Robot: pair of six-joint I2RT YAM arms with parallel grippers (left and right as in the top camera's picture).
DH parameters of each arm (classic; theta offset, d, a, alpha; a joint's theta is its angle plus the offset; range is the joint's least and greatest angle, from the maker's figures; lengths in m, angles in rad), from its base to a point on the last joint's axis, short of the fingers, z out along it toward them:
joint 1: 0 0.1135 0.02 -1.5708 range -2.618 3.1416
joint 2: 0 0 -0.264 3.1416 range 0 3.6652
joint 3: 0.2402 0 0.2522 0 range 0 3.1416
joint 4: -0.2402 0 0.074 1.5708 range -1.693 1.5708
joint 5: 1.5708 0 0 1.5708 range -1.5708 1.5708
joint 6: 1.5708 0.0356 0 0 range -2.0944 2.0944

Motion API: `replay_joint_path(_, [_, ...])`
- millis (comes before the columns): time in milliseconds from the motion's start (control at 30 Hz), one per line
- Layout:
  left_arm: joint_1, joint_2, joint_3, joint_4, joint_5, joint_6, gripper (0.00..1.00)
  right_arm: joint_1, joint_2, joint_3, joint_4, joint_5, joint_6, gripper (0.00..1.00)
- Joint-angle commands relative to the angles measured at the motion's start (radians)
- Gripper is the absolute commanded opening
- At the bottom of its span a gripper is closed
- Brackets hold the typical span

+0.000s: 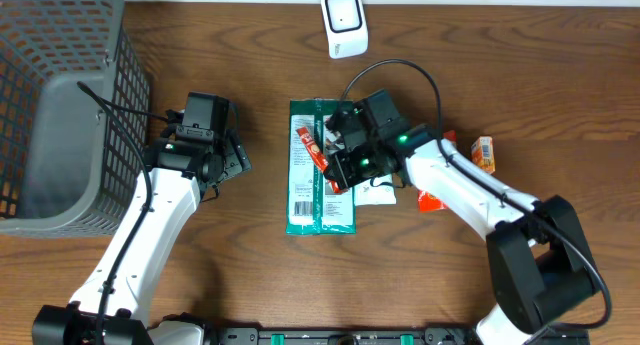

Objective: Scan the item barcode

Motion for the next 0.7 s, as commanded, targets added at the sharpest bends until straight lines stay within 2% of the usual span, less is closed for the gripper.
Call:
replay_joint_path(0, [0.002, 0.008, -0.013, -0.004, -0.002, -0.005, 0.88, -0.015, 0.065, 0.002, 0.008, -0.229, 0.031, 0.01])
replay_joint_path(67, [0.002, 0.008, -0.013, -0.004, -0.002, -0.005, 0.88, -0.017, 0.091, 0.002, 0.029, -0.344, 0.009, 0.01])
replay_joint_path(100, [0.002, 0.008, -0.013, -0.004, -0.001, -0.005, 0.93, -0.018, 0.100, 0.002, 0.039, -0.393, 0.009, 0.01])
replay_joint_path(167, [0.002, 0.008, -0.013, -0.003, 0.022, 0.005, 0.97, -0.025, 0.110, 0.002, 0.053, -0.477, 0.010, 0.01])
replay_joint_path(333, [0.002, 0.008, -0.013, -0.002, 0.059, 0.018, 1.00, -0.051, 0.115, 0.002, 0.051, -0.494, 0.044, 0.01])
replay_joint_path(533, [0.002, 0.008, -0.013, -0.002, 0.072, 0.019, 0.98, -0.040, 0.134, 0.002, 0.059, -0.462, 0.044, 0.01])
replay_joint_path(667, [0.002, 0.008, -0.013, 0.034, 0.227, 0.142, 0.98, -0.037, 0.140, 0.002, 0.063, -0.544, 0.044, 0.01])
